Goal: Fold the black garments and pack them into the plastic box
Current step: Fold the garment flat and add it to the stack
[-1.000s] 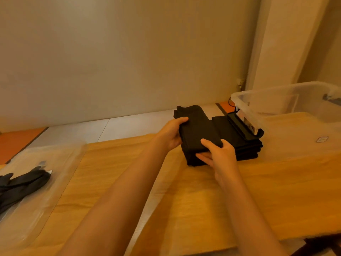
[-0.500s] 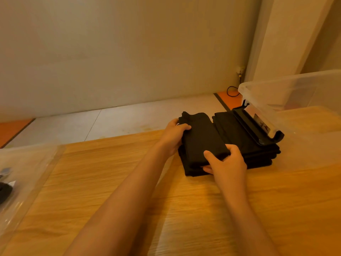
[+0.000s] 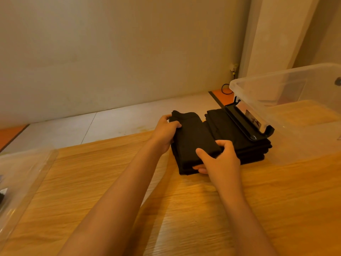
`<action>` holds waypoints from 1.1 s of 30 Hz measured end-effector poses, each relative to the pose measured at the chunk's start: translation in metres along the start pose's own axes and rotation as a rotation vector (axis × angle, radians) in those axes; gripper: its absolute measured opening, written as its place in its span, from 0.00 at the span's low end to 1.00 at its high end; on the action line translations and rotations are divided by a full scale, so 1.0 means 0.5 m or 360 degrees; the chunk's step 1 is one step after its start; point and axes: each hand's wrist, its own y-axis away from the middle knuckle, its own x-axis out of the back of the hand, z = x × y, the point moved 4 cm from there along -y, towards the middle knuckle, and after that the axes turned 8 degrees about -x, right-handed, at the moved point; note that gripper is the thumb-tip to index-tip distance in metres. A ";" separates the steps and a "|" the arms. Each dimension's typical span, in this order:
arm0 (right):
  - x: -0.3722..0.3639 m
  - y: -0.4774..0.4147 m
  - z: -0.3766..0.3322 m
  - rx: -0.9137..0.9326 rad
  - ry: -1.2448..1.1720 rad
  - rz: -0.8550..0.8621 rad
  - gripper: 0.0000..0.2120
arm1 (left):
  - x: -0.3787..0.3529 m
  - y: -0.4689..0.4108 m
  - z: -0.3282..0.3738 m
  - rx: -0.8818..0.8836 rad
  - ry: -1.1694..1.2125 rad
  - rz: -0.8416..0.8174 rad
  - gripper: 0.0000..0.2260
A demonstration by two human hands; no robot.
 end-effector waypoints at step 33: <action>-0.070 0.018 -0.009 0.0730 0.1862 0.0277 0.27 | -0.062 -0.005 -0.008 -0.0944 -0.2424 -0.0691 0.24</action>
